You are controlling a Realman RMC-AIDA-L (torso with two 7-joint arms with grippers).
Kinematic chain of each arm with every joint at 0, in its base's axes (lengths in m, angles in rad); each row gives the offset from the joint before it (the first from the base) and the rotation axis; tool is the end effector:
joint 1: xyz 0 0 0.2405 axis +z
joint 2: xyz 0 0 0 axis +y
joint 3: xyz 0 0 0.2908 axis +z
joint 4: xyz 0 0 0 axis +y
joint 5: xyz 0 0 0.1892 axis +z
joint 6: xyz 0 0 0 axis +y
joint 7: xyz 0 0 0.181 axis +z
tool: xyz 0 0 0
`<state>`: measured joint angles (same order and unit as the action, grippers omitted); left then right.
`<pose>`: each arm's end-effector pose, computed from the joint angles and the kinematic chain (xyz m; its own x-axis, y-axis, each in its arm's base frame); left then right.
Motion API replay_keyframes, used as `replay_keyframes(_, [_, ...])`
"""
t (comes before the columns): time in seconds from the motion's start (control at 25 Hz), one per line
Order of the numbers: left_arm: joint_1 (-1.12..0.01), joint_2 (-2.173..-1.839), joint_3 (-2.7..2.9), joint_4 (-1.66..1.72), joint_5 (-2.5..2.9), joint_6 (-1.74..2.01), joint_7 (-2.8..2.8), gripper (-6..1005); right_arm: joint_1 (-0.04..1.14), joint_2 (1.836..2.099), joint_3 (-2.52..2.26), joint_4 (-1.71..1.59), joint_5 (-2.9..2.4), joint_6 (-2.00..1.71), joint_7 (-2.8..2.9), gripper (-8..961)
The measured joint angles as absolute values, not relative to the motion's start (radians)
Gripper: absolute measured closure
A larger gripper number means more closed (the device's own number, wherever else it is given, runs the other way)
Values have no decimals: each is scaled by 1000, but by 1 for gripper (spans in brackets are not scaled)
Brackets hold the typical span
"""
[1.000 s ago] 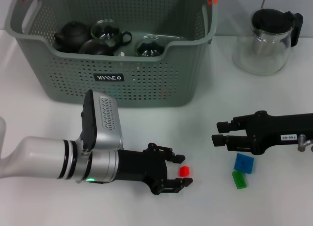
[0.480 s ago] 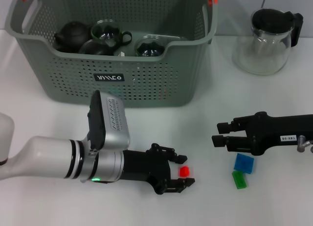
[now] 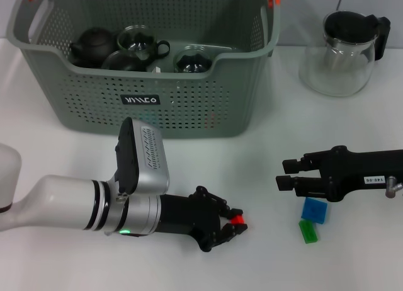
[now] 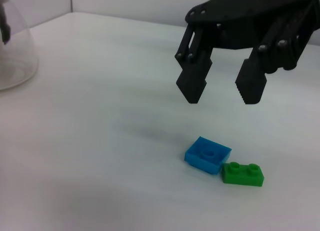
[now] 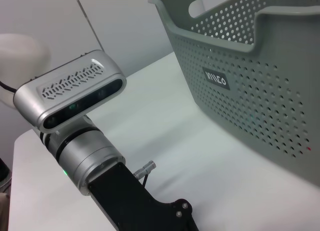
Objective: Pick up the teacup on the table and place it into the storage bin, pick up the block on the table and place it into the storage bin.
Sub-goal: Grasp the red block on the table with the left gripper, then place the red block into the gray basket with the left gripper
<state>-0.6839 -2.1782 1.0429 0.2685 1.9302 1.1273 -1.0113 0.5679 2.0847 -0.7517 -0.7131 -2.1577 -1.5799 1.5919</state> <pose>-0.2464 0.3174 -0.1832 0.9538 0.1795 0.2410 0.2118 -0.9704 -0.1156 0.2609 0.3350 -0.0642 0.8039 -0.4881 -0.3398 -0.5276 -0.8490 -0.0286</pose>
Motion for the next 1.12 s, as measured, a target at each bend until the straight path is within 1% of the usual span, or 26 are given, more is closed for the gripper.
replay_keyframes(0.24, [-670, -2177, 1036, 302, 1921, 1174, -1037, 810, 569, 2085, -752, -713, -2157, -1580, 1592, 490])
replay_keyframes(0.4, [-639, -2168, 1037, 374, 1925, 1257, -1117, 812, 570, 2083, -752, -713, -2157, -1580, 1595, 490])
replay_keyframes(0.44, [-549, -2148, 998, 564, 1924, 1451, -1235, 813, 570, 2082, -752, -713, -2157, -1580, 1595, 490])
replay_keyframes(0.52, [-513, -2141, 961, 645, 1922, 1540, -1279, 814, 568, 2081, -752, -713, -2157, -1580, 1596, 490])
replay_keyframes(0.64, [-467, -2116, 761, 799, 1919, 1770, -1352, 805, 567, 2081, -751, -713, -2157, -1580, 1594, 490])
replay_keyframes(0.68, [-470, -2105, 687, 819, 1914, 1842, -1371, 800, 566, 2081, -751, -713, -2157, -1580, 1594, 490])
replay_keyframes(0.76, [-495, -2073, 533, 841, 1877, 1966, -1420, 790, 566, 2081, -751, -713, -2157, -1580, 1594, 490])
replay_keyframes(0.84, [-524, -2043, 423, 843, 1802, 2020, -1494, 780, 568, 2082, -750, -713, -2157, -1580, 1592, 491])
replay_keyframes(0.92, [-557, -2022, 366, 849, 1727, 1996, -1582, 770, 572, 2083, -750, -713, -2157, -1580, 1591, 491])
replay_keyframes(1.04, [-611, -2006, 362, 870, 1703, 1876, -1655, 755, 577, 2086, -751, -713, -2157, -1581, 1592, 491])
replay_keyframes(1.12, [-644, -2003, 414, 881, 1731, 1736, -1682, 745, 579, 2090, -751, -714, -2157, -1583, 1592, 491])
